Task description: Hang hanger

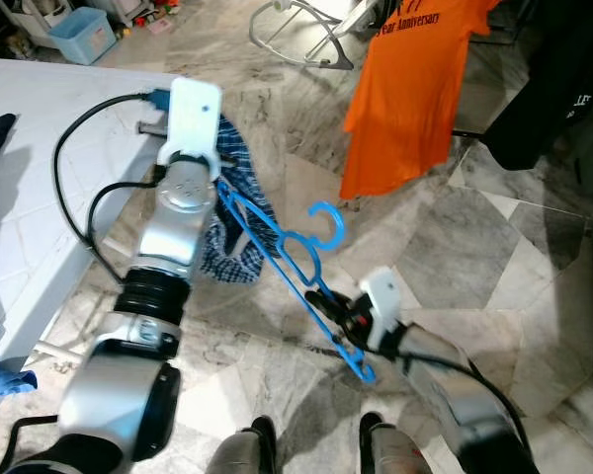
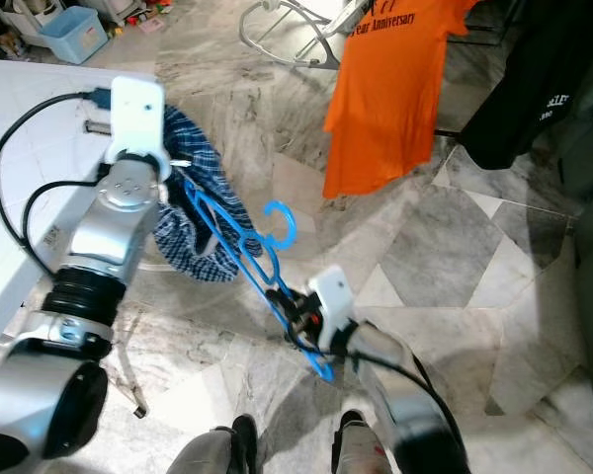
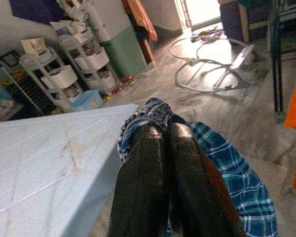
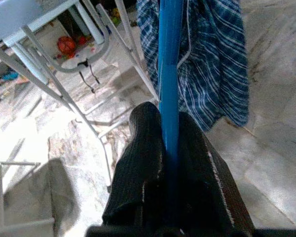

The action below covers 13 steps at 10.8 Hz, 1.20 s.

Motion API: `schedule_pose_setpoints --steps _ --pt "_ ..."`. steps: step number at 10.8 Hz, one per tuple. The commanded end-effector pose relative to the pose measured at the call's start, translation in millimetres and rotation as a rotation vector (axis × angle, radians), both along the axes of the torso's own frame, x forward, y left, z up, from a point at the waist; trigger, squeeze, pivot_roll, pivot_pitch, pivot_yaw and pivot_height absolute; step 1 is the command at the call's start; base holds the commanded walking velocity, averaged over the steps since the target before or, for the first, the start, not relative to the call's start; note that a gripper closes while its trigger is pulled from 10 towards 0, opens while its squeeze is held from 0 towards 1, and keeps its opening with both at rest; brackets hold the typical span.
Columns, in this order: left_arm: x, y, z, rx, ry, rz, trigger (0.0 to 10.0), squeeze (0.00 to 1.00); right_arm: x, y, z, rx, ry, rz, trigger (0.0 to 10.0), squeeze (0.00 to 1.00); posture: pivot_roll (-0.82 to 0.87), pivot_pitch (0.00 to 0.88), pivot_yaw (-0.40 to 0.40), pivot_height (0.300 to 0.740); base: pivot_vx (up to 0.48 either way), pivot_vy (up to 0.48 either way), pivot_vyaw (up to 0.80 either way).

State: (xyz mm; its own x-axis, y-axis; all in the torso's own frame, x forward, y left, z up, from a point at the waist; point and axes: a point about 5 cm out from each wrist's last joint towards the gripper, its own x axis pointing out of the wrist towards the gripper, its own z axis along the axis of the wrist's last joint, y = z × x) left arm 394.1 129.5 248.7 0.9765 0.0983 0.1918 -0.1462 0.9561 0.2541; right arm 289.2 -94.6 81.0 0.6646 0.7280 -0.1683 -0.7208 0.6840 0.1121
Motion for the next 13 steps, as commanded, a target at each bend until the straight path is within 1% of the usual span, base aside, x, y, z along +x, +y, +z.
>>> schedule_pose_setpoints --steps 1,2,3,4,5,6,7,8,9,10,11,12,13 --pt "-3.3 -1.1 0.7 0.000 -0.002 -0.009 10.0 0.00 -1.2 9.9 -7.0 -0.004 0.022 0.036 10.0 0.00 -0.15 0.239 0.137 0.740 0.000 0.000 0.00" --pt "-6.2 -6.2 -0.1 0.004 0.002 -0.029 10.0 0.00 2.9 19.2 -12.5 0.003 0.069 0.047 10.0 0.00 -0.14 0.239 0.136 0.740 0.000 0.000 0.00" --pt "-7.6 -7.1 0.1 0.005 0.003 -0.030 10.0 0.00 3.7 20.2 -16.3 -0.018 0.079 0.043 10.0 0.00 -0.14 0.237 0.135 0.740 0.000 0.000 0.00" --pt "-10.6 -5.9 1.6 0.002 0.004 -0.021 10.0 0.00 7.0 17.3 -26.8 -0.067 0.113 -0.027 10.0 0.00 -0.14 0.237 0.132 0.740 0.000 0.000 0.00" --pt "-11.4 -1.5 3.4 0.000 -0.003 0.003 10.0 0.00 9.1 11.6 -31.4 -0.070 0.138 -0.095 10.0 0.00 -0.13 0.238 0.130 0.740 0.000 0.000 0.00" --pt "-10.6 11.8 4.0 -0.004 -0.003 0.066 10.0 0.00 8.2 -9.7 -46.2 -0.106 0.204 -0.230 10.0 0.00 -0.13 0.238 0.128 0.740 0.000 0.000 0.00" --pt "-9.3 23.0 3.6 -0.030 0.012 0.107 10.0 0.00 4.3 -31.3 -58.3 -0.131 0.259 -0.350 10.0 0.00 -0.14 0.238 0.127 0.740 0.000 0.000 0.00" --pt "-9.1 31.8 8.6 -0.051 0.011 0.122 10.0 0.00 -1.0 -65.2 -69.2 -0.147 0.310 -0.527 10.0 0.00 -0.15 0.241 0.128 0.740 0.000 0.000 0.00" --pt "-9.9 35.6 11.9 -0.053 0.000 0.126 10.0 0.00 -2.0 -100.1 -69.0 -0.154 0.305 -0.705 10.0 0.00 -0.15 0.241 0.128 0.740 0.000 0.000 0.00" --pt "-9.5 32.7 10.0 -0.057 -0.002 0.084 10.0 0.00 2.4 -118.7 -61.2 -0.135 0.274 -0.802 10.0 0.00 -0.16 0.241 0.132 0.740 0.000 0.000 0.00" --pt "-12.3 21.5 6.9 -0.025 -0.039 0.009 10.0 0.00 12.9 -133.4 -44.8 -0.080 0.206 -0.898 10.0 0.00 -0.16 0.239 0.133 0.740 0.000 0.000 0.00" --pt "-16.5 4.0 2.3 -0.049 -0.066 -0.164 10.0 0.00 26.8 -134.7 -25.1 0.044 0.145 -0.942 10.0 0.00 -0.17 0.234 0.131 0.740 0.000 0.000 0.00" --pt "-20.4 -15.1 0.7 -0.042 -0.096 -0.279 10.0 0.00 40.0 -121.5 -11.3 0.133 0.129 -0.900 10.0 0.00 -0.16 0.229 0.125 0.740 0.000 0.000 0.00"
